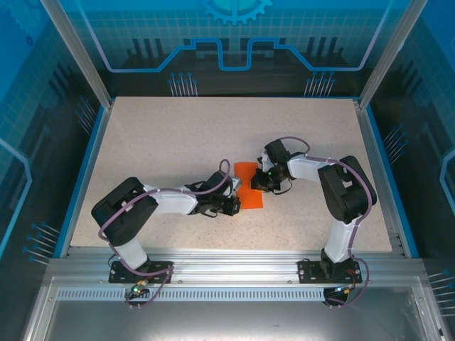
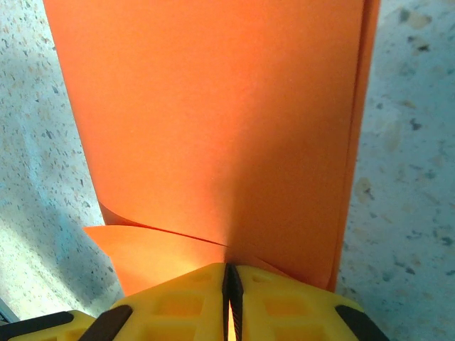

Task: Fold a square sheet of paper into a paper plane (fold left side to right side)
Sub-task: Fold the triangle a second time at the center of the table.

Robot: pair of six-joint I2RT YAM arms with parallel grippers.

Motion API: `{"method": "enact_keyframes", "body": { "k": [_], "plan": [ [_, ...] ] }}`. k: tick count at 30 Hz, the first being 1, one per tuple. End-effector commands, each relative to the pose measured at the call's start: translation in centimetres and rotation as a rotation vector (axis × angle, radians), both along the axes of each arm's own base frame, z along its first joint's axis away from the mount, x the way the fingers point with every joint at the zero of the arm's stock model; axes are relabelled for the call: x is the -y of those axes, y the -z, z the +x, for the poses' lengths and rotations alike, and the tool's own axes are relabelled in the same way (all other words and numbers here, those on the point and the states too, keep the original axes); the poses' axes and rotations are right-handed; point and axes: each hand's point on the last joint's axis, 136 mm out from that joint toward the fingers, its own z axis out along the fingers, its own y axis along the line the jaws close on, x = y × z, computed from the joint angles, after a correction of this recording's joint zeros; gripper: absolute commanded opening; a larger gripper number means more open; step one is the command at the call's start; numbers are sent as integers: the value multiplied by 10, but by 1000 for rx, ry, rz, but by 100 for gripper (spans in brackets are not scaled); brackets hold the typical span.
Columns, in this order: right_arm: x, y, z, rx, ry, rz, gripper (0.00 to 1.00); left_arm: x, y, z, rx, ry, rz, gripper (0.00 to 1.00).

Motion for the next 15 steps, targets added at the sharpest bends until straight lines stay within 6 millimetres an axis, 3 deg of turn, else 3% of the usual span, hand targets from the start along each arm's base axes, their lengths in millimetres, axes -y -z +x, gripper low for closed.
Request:
{"method": "enact_keyframes", "body": {
  "k": [1, 10, 15],
  "plan": [
    [22, 26, -11, -63, 17, -111, 13, -35, 39, -45, -185, -1, 134, 9],
    [18, 21, -10, -48, 10, -85, 13, -43, 28, -46, -158, -8, 150, 8],
    [4, -6, 4, 27, -7, -6, 15, -47, 1, -37, -93, -36, 122, 11]
  ]
}}
